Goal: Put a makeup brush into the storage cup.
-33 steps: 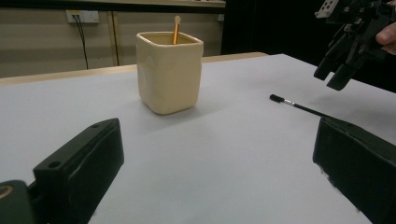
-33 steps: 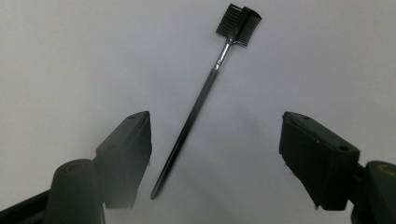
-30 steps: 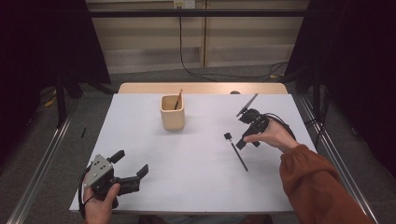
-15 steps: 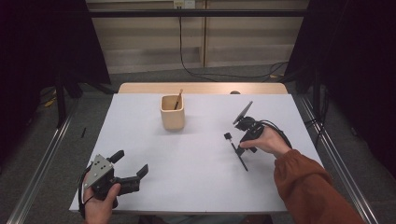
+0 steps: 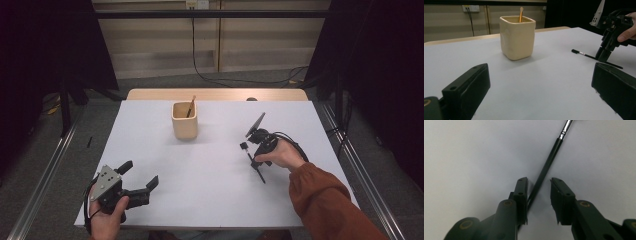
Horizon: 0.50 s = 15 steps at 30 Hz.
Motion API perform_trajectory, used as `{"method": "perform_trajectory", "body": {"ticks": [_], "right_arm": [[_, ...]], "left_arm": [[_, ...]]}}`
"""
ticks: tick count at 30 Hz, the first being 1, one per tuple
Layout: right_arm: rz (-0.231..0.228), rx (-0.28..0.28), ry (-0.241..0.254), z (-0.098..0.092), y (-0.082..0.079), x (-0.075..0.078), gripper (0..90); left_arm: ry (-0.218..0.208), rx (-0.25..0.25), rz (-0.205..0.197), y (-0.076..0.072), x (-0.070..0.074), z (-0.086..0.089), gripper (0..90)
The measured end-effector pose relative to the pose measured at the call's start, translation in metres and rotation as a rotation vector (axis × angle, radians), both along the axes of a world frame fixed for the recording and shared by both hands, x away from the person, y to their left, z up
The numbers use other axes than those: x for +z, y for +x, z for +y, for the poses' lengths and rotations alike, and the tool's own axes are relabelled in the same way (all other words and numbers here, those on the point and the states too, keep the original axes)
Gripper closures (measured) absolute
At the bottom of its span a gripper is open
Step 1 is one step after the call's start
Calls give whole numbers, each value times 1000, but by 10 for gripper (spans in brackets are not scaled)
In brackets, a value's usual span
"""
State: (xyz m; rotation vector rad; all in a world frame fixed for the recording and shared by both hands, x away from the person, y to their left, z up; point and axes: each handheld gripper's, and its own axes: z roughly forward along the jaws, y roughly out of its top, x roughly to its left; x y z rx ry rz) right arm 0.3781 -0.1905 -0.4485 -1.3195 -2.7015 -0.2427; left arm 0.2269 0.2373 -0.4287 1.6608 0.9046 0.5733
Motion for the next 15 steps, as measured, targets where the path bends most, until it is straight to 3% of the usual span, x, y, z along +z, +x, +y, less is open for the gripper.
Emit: {"method": "perform_trajectory", "body": {"ticks": [8,15], "right_arm": [[-35,0,-64,6,-3,0,753],[-31,-13,-75,6,-1,-1,800]], "left_arm": [[-3,2,0,-1,0,0,18],[3,1,-1,0,0,0,19]]}}
